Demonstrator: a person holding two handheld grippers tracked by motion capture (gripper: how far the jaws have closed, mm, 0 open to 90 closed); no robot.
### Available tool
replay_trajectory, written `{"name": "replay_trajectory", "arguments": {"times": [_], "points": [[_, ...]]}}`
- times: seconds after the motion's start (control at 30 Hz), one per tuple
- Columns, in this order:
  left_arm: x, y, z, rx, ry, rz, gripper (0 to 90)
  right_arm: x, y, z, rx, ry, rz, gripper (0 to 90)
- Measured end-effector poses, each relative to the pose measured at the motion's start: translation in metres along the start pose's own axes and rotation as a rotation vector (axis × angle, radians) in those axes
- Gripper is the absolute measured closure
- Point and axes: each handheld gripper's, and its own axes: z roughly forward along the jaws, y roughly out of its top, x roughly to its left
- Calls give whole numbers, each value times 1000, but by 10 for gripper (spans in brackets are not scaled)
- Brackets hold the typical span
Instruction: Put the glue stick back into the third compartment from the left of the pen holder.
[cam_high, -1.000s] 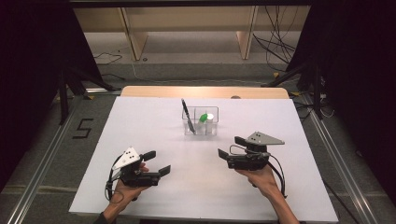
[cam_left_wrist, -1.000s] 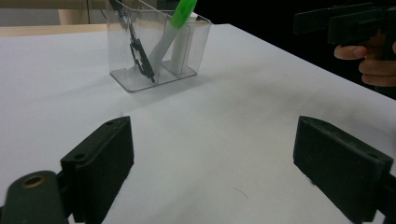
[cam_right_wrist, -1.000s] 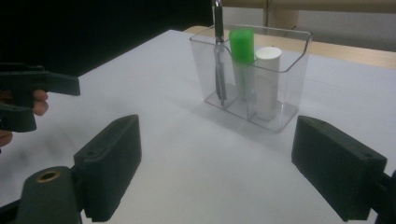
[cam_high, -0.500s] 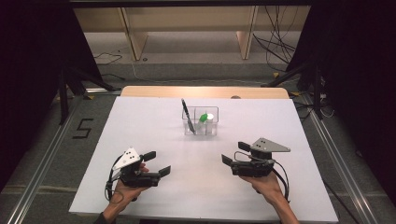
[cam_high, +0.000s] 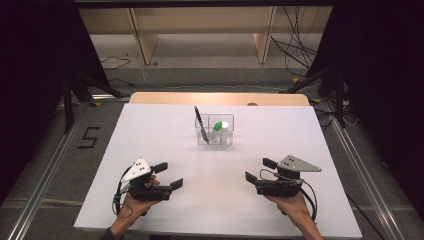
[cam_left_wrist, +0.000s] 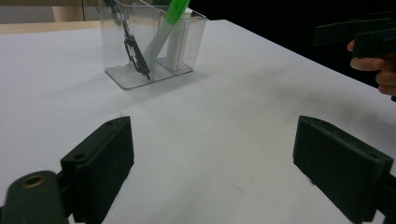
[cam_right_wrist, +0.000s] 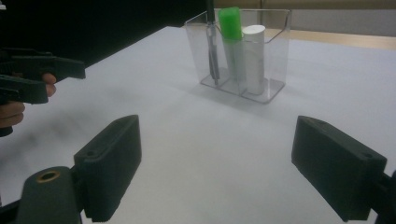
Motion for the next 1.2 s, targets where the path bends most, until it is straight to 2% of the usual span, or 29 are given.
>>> {"name": "replay_trajectory", "arguments": {"times": [0.6, 1.2], "points": [[0, -1, 1, 14, -10, 6, 121, 1, -13, -10, 0, -10, -11, 169], [-3, -2, 3, 38, -35, 19, 122, 0, -34, -17, 8, -23, 6, 167]]}}
